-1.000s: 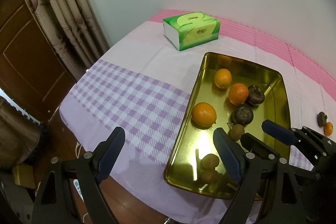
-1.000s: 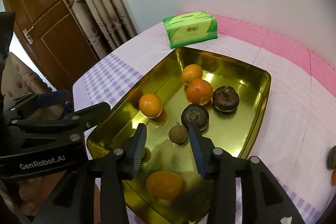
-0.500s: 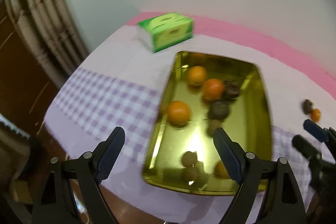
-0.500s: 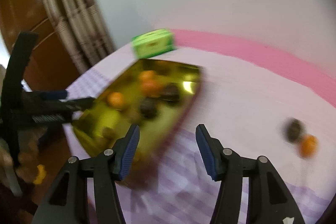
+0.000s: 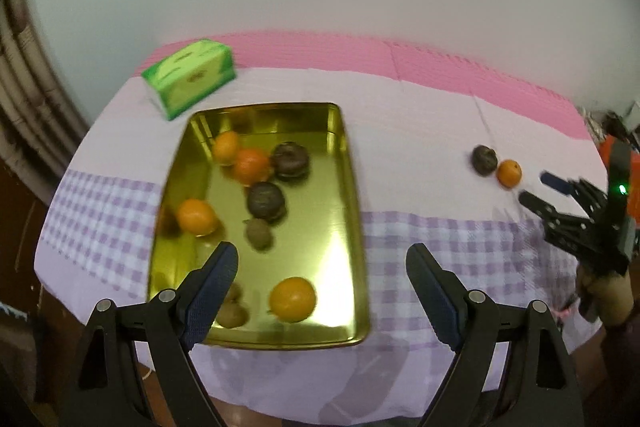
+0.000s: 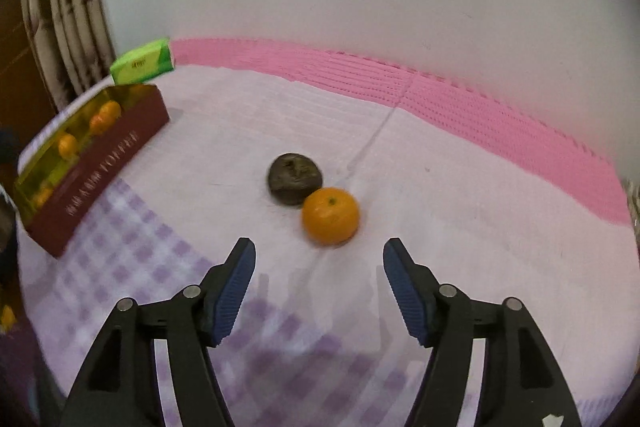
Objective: Organize fruits
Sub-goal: 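Grasp the dark mangosteen with the left gripper while the right gripper grasps the orange, then carry the mangosteen into the tin and open the left gripper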
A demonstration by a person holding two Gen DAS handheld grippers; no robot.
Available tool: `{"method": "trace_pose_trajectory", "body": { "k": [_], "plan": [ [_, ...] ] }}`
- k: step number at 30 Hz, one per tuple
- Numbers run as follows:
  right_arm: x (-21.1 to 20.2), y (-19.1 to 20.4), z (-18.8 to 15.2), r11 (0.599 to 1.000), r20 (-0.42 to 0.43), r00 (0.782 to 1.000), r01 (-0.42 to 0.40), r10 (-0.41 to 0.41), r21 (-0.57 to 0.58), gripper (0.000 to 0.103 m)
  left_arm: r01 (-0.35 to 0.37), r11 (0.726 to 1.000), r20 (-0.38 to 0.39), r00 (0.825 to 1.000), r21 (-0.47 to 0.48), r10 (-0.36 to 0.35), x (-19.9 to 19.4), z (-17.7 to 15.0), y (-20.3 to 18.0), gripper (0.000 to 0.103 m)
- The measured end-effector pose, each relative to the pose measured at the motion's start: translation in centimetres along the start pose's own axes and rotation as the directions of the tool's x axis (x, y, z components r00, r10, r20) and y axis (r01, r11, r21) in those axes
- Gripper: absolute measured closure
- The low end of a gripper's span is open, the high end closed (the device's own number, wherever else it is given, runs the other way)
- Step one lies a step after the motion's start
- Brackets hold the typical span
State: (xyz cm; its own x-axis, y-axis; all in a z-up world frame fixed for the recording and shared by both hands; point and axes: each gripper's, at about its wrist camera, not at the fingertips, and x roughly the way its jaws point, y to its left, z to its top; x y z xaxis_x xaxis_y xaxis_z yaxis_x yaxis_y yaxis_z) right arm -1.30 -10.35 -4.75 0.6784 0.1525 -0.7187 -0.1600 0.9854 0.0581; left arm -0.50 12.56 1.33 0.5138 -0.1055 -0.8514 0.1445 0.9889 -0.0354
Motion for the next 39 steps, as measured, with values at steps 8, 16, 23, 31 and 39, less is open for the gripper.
{"method": "trace_pose_trajectory", "body": {
  "k": [8, 16, 23, 31, 39],
  "plan": [
    [4.3, -2.0, 1.5, 0.995, -0.074, 0.992, -0.101, 0.099, -0.022, 0.067, 0.105, 0.994, -0.059, 0.993, 0.02, -0.104, 3.0, 3.4, -4.4, 0.017],
    [-0.1, -7.8, -2.6, 0.989, 0.008, 1.0, 0.015, -0.016, 0.148, 0.069, 0.159, 0.976, -0.08, 0.986, 0.151, -0.148, 7.9, 7.6, -12.2, 0.017],
    [-1.6, -12.9, -5.7, 0.949, 0.02, 0.997, 0.068, -0.078, 0.307, 0.068, 0.196, 0.95, -0.149, 0.975, 0.243, -0.163, 13.2, 9.2, -18.3, 0.017],
    [-0.8, -12.8, -5.5, 0.943, -0.002, 0.999, 0.032, -0.033, 0.331, 0.068, 0.173, 0.942, -0.171, 0.977, 0.288, -0.127, 17.4, 9.4, -20.3, 0.019],
    [-0.7, -13.1, -5.4, 0.944, -0.008, 0.999, 0.036, -0.036, 0.329, 0.067, 0.179, 0.954, -0.161, 0.977, 0.24, -0.143, 17.8, 8.4, -20.1, 0.06]
  ]
}}
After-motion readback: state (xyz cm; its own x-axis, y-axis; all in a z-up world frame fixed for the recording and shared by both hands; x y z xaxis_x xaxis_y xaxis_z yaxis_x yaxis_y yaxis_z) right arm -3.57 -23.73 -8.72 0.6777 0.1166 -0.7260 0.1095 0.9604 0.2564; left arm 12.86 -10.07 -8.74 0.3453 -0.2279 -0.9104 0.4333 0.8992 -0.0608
